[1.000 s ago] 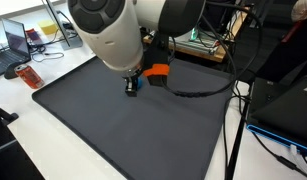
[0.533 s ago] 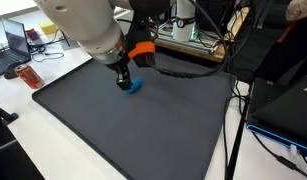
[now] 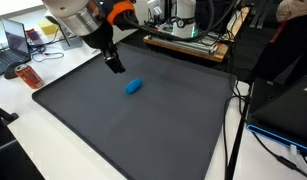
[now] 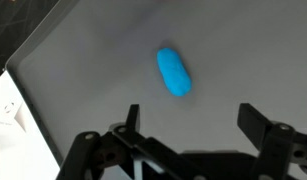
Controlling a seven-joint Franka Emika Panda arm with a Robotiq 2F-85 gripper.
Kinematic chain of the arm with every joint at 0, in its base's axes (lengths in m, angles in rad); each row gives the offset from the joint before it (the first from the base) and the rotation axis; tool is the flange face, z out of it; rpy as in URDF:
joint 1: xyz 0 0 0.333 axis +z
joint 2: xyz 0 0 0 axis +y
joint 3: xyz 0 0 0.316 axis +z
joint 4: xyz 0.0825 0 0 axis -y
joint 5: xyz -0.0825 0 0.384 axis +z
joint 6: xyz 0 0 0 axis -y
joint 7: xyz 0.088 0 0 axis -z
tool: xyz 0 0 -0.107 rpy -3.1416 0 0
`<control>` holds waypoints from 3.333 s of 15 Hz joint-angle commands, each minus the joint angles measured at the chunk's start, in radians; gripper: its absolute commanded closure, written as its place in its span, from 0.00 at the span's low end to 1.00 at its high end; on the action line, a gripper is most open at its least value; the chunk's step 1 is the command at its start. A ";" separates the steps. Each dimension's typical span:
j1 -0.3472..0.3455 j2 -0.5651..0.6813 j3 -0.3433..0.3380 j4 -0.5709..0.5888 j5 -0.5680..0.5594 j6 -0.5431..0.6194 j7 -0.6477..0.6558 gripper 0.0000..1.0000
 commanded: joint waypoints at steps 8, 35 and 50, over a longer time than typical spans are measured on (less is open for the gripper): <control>-0.121 -0.221 0.005 -0.270 0.114 0.073 -0.444 0.00; -0.405 -0.436 0.010 -0.784 0.504 0.503 -1.541 0.00; -0.345 -0.599 0.015 -1.168 0.546 0.886 -1.585 0.00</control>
